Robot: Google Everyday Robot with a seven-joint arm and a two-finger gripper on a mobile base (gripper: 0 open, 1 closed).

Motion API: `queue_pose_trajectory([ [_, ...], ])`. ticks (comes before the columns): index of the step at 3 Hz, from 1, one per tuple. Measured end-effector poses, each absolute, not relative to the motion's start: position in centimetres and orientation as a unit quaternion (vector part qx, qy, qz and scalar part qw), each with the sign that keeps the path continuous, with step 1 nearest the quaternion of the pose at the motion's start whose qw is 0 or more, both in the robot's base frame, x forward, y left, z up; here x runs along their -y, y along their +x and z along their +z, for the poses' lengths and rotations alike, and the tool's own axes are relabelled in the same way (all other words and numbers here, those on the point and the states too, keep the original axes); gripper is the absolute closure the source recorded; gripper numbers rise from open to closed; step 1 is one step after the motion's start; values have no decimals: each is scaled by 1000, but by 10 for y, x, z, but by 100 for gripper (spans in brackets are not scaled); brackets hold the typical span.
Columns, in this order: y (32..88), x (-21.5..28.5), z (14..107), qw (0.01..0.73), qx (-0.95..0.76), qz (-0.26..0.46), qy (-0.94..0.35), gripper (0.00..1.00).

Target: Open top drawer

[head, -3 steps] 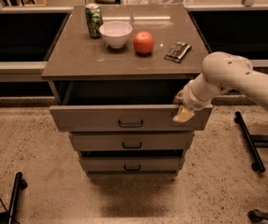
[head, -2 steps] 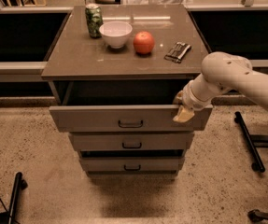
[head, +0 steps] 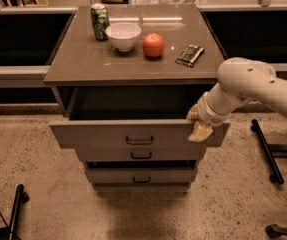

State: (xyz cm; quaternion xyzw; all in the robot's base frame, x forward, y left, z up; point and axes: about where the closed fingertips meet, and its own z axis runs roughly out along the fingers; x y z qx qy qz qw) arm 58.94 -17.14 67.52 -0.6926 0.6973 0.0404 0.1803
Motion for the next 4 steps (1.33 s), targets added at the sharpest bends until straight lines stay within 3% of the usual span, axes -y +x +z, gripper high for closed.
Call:
queue_pose_trajectory([
  [3, 491, 164, 720, 139, -686, 77, -710, 50],
  [4, 486, 162, 735, 150, -684, 76, -709, 47],
])
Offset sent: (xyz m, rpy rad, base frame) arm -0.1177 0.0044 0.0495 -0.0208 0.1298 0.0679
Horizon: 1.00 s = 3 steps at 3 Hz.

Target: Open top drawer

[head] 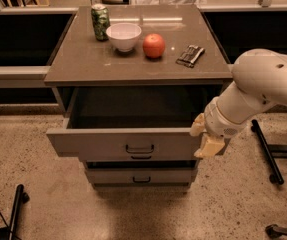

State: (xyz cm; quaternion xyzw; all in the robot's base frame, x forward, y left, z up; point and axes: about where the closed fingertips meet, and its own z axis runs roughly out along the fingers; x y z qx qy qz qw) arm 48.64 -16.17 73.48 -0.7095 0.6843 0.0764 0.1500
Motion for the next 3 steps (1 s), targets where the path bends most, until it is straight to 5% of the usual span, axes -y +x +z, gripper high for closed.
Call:
queue_pose_trajectory([
  [2, 554, 160, 742, 188, -680, 48, -707, 51],
  [3, 594, 157, 737, 206, -678, 41, -705, 63],
])
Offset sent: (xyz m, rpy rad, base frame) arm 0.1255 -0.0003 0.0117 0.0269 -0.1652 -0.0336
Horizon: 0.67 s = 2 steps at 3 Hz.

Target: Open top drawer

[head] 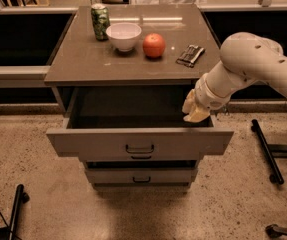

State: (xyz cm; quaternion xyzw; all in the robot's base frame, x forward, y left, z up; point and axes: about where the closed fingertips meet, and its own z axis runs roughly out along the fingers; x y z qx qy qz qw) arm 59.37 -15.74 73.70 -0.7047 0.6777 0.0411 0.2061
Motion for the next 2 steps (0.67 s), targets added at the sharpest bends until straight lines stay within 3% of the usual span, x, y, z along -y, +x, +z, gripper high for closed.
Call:
queue_pose_trajectory([
  [1, 628, 164, 705, 209, -688, 44, -693, 89],
  [2, 632, 169, 671, 195, -697, 57, -688, 100],
])
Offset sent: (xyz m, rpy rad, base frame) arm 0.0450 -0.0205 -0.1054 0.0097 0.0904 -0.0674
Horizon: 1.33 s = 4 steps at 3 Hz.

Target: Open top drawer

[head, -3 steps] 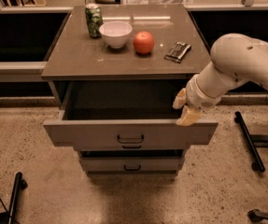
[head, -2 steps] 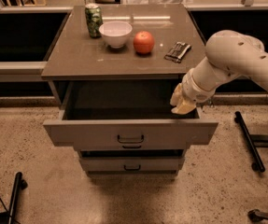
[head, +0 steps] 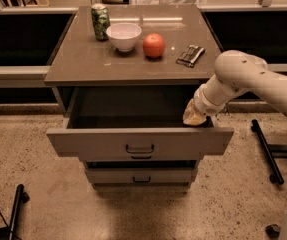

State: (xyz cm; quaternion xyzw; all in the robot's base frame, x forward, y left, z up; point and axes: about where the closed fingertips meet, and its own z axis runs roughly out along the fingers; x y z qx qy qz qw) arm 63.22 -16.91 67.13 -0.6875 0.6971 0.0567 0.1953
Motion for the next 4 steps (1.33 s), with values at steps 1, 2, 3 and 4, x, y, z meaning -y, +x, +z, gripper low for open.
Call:
queue_pose_trajectory([
  [1, 623, 167, 643, 174, -699, 77, -689, 100],
  [2, 614, 168, 626, 155, -702, 91, -689, 100],
  [3, 587, 164, 613, 127, -698, 117, -695, 100],
  [4, 563, 161, 616, 106, -693, 134, -700, 100],
])
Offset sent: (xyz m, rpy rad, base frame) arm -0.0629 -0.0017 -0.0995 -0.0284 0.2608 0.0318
